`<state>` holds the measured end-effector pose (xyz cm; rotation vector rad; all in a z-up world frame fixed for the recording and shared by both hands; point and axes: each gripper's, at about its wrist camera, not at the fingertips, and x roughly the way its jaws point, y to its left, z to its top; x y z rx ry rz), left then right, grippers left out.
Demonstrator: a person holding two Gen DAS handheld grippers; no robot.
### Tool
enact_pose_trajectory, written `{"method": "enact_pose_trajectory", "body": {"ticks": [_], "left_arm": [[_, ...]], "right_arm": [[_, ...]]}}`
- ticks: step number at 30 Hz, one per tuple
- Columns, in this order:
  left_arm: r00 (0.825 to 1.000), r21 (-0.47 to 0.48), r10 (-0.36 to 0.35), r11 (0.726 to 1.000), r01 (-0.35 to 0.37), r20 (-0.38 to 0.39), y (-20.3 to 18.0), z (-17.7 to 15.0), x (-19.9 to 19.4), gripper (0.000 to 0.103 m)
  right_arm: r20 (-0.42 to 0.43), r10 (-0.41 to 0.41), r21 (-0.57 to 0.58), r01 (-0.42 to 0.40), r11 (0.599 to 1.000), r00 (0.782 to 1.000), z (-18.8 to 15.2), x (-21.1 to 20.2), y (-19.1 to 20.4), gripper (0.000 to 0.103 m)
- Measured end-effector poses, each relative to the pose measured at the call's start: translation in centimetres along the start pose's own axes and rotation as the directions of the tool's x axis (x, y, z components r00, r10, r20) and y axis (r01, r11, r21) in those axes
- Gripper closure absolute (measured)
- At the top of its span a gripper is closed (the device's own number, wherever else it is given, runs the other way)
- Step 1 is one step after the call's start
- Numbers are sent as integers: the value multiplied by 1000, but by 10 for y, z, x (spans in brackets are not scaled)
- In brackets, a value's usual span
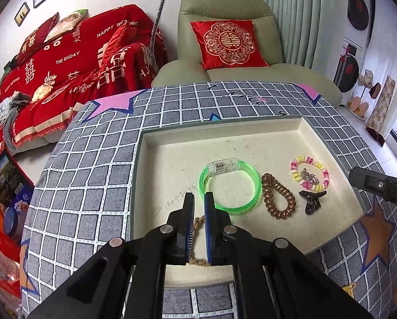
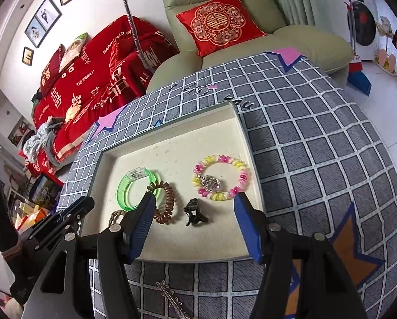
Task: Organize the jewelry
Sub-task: 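Lower the clip and rope bracelet into the tray and open both tools, then move the left tool to the pink heart pendant while the right tool approaches the yellow cord bracelet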
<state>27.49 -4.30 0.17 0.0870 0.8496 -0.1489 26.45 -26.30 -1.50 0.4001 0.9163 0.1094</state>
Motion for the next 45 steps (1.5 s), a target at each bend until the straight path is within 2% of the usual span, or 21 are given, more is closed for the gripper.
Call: {"method": "enact_pose_trajectory", "body": {"ticks": [1, 2, 3, 4, 5, 7, 12, 16, 17, 18, 21, 24, 30, 36, 39, 45], "left_arm": [[1000, 7, 7, 1000, -7, 5, -1, -1, -3, 86], [1000, 15, 6, 1000, -6, 9, -1, -2, -5, 85], [1000, 16, 8, 1000, -8, 13, -1, -3, -8, 62], [1000, 12, 11, 1000, -11, 13, -1, -3, -9, 26], [1000, 2, 25, 1000, -25, 16, 0, -3, -10, 0], [998, -3, 45, 999, -45, 51, 0, -5, -8, 0], [997, 6, 52, 999, -52, 57, 1, -8, 3, 0], [999, -17, 31, 999, -30, 37, 7, -16, 6, 0], [999, -20, 29, 999, -29, 35, 9, -18, 5, 0], [999, -23, 24, 999, -23, 33, 11, -22, 6, 0], [1000, -23, 13, 1000, -13, 25, 18, -27, -3, 0], [1000, -24, -5, 1000, 5, 22, 24, -37, -13, 0], [999, -12, -37, 999, 37, 4, 19, -57, -44, 0], [1000, 28, -8, 1000, 8, -4, 16, -94, -64, 0], [999, 30, -20, 999, 21, -28, 19, -106, -68, 0], [999, 28, 2, 1000, -1, -47, 23, -119, -71, 0]], "right_arm": [[3, -7, -3, 7, 1000, 1000, -1, -2, -1, 36], [6, -13, -6, 13, 1000, 1000, -3, -3, 0, 30], [8, -14, -8, 14, 1000, 1000, -4, -4, 0, 27], [11, -12, -9, 12, 1000, 1000, -5, -6, 0, 23], [11, -10, -10, 10, 1000, 1000, -6, -7, 0, 23], [12, -8, -9, 8, 1000, 1000, -8, -9, 0, 23], [20, -3, 3, 3, 1000, 1000, -8, -16, -3, 22], [30, -1, 4, 0, 1000, 1000, -9, -20, -5, 11], [31, 1, 2, -1, 1000, 1000, -10, -21, -5, 3], [34, 1, -1, -1, 1000, 999, -12, -22, -4, 0], [51, -29, -22, 30, 999, 998, -16, -28, 0, 0], [60, -26, -36, 28, 999, 998, -22, -33, 2, 0], [-4, 7, -9, -7, 1000, 1000, -32, -36, 0, 0], [-38, 5, -25, -6, 1000, 999, -52, -43, 0, 0], [-46, -6, -45, 4, 999, 999, -63, -49, -2, 0], [-71, -23, -38, 20, 999, 997, -79, -56, -9, 0]]}}
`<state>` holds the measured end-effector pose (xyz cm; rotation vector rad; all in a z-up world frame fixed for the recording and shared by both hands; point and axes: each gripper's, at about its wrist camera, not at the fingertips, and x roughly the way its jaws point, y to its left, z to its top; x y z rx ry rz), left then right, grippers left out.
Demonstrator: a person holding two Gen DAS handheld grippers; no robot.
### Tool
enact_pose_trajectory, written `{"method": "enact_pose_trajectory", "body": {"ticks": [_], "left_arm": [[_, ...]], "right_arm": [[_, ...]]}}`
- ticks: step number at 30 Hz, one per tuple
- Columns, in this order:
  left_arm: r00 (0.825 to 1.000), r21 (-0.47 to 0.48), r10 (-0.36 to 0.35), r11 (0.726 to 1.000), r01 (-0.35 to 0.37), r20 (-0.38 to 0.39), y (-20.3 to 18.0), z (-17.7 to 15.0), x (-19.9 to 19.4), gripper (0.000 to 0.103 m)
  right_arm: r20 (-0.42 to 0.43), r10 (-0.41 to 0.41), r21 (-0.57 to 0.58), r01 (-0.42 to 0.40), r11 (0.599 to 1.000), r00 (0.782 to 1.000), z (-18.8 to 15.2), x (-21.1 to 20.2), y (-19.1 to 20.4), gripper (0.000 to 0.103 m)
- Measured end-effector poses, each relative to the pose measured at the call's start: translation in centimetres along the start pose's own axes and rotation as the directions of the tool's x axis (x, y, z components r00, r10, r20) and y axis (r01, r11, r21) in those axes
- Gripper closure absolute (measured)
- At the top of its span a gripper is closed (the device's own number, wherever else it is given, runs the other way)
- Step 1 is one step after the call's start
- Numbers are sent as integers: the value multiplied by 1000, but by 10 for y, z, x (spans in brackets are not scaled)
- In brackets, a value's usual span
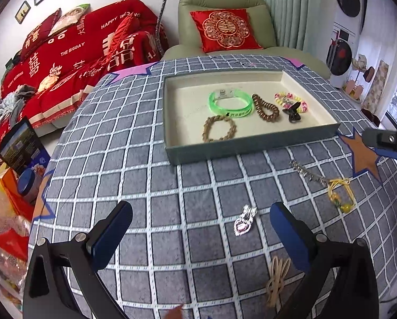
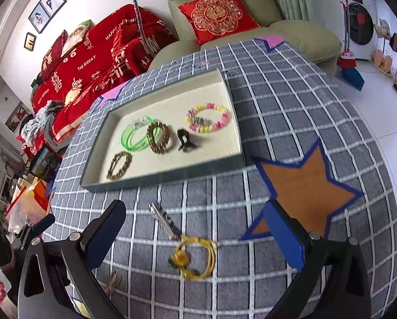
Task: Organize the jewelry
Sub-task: 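Move the left tool to the pink heart pendant while the right tool approaches the yellow cord bracelet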
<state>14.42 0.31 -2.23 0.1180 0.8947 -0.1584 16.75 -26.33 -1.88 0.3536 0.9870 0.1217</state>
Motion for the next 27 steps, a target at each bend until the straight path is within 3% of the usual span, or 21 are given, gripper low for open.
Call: {"method": "enact_pose_trajectory", "body": {"ticks": [13, 27], "left_arm": [[997, 40, -26, 999, 29, -78, -5, -21, 13, 0], [992, 51, -33, 998, 39, -126, -13, -20, 36, 2]], "right_arm": [[-77, -39, -82, 33, 996, 996, -41, 5, -1, 0], [-100, -83, -176, 65, 982, 991, -59, 12, 16, 0]]}}
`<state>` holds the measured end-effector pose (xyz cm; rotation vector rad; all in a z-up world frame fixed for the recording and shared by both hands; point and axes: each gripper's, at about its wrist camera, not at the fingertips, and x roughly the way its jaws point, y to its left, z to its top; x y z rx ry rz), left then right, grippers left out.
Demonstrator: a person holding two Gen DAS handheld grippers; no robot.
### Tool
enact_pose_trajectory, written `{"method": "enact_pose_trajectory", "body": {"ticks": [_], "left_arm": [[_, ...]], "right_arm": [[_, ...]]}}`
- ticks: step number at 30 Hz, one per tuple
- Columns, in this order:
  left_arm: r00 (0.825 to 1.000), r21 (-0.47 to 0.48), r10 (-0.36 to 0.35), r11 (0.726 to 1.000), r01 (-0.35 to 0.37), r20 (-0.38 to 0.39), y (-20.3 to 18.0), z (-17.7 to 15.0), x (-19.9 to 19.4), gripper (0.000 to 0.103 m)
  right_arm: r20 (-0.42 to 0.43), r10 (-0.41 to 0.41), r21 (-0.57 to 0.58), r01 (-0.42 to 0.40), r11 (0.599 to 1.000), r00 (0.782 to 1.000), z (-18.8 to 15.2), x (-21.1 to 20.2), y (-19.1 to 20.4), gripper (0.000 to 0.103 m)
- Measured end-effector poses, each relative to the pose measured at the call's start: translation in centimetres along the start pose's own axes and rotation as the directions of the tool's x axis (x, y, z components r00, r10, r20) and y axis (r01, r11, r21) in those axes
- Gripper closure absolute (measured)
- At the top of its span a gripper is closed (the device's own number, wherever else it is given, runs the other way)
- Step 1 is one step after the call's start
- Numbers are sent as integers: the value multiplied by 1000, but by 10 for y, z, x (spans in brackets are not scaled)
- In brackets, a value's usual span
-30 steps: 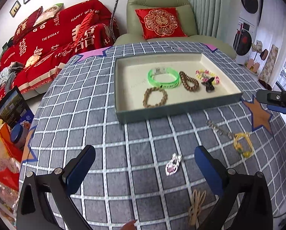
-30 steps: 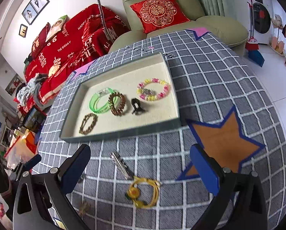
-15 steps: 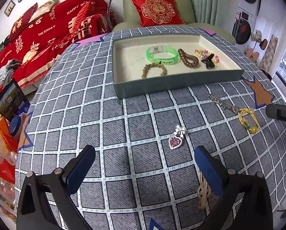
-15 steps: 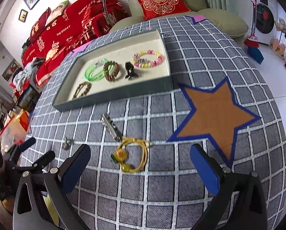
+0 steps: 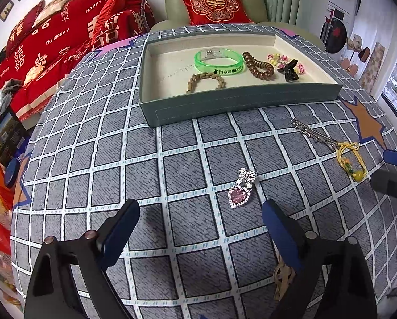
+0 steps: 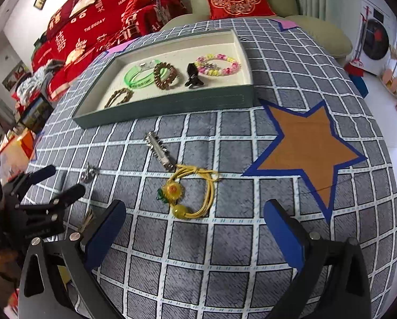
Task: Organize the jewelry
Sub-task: 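Move the left tool to the pink heart pendant while the right tool approaches the yellow cord bracelet, then grasp the pink heart pendant with the left tool while the right tool grasps the yellow sunflower cord bracelet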
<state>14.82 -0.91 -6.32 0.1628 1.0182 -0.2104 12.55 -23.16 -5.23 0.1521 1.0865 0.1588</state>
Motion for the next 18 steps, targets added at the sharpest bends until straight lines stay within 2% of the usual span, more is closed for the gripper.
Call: {"method": "enact_pose_trajectory", "body": {"ticks": [6, 8, 10, 14, 18], "left_arm": [[1000, 8, -6, 1000, 6, -5, -7, 4, 5, 2], [1000, 13, -8, 1000, 8, -6, -9, 5, 6, 2], [1000, 16, -25, 1000, 25, -1, -10, 6, 6, 12], [1000, 15, -29, 999, 29, -9, -12, 10, 8, 13], [998, 13, -61, 998, 61, -13, -13, 11, 7, 25]], "right_arm": [[-26, -15, 3, 15, 1000, 1000, -1, 12, 3, 1], [-32, -15, 4, 15, 1000, 999, -1, 15, 4, 5], [-40, -27, -3, 27, 1000, 999, -1, 20, 6, 7], [-33, -75, -46, 73, 996, 997, -1, 24, 14, 9], [-29, -115, -85, 112, 990, 993, -1, 26, 20, 15]]}}
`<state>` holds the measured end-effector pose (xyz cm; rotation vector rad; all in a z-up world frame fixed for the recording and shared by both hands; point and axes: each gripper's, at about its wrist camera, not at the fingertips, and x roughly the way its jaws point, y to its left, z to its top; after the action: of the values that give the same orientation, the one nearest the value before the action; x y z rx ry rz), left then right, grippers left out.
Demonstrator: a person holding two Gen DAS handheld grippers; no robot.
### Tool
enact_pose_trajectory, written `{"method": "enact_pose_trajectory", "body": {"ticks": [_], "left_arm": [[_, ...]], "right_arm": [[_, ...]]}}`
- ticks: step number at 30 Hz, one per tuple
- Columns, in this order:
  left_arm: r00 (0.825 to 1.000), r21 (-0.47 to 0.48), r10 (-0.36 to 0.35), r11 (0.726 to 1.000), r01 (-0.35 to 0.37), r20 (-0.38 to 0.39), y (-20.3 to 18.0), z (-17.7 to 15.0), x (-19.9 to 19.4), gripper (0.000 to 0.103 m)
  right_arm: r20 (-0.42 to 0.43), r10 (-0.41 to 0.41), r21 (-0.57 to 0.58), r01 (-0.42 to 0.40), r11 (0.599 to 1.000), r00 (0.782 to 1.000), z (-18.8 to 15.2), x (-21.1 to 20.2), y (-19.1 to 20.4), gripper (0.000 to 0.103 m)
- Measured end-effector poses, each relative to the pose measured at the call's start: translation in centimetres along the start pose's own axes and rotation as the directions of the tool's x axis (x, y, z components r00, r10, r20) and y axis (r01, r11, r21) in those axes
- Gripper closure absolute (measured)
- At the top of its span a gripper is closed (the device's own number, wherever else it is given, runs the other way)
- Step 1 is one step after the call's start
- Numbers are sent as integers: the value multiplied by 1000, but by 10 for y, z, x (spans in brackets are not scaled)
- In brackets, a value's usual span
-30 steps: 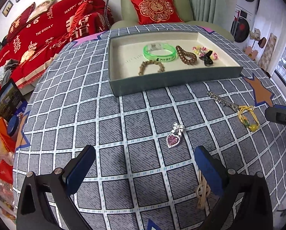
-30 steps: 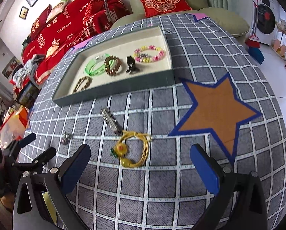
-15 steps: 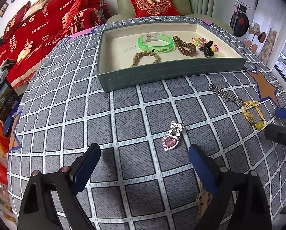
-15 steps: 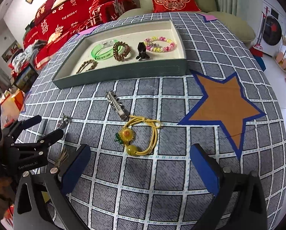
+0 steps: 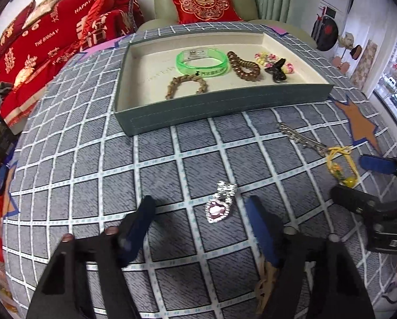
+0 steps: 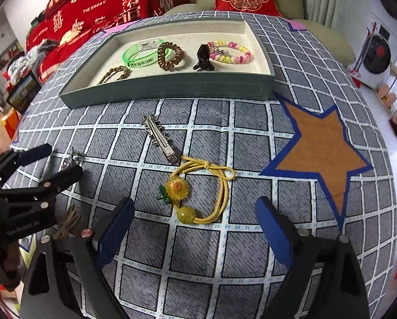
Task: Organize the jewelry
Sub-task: 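Grasp the pink heart pendant with the left tool while the right tool grasps the yellow sunflower cord bracelet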
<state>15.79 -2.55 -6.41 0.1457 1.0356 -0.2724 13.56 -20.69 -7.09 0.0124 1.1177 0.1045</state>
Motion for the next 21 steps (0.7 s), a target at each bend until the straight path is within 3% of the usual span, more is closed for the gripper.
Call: {"method": "enact_pose_trajectory", "body": {"ticks": [2, 7, 15, 16, 17, 21], "left_arm": [[1000, 7, 6, 1000, -6, -1, -1, 1, 0, 25], [1000, 17, -15, 1000, 16, -10, -6, -1, -1, 31], [999, 38, -38, 999, 38, -11, -13, -2, -6, 59], [999, 39, -41, 998, 42, -11, -13, -2, -6, 62], [999, 44, -45, 998, 46, -9, -13, -3, -7, 75], [997, 37, -71, 997, 71, -10, -12, -4, -8, 75]], "right_arm": [[3, -39, -29, 39, 999, 999, 0, 0, 5, 26], [0, -47, -54, 46, 997, 999, 3, -1, 9, 32], [2, -46, -63, 46, 997, 999, 3, -2, 12, 41], [3, -47, -64, 47, 997, 999, 3, -2, 13, 47], [4, -45, -67, 45, 997, 999, 4, -2, 14, 56], [6, -38, -80, 38, 996, 999, 4, -3, 17, 77]]}}
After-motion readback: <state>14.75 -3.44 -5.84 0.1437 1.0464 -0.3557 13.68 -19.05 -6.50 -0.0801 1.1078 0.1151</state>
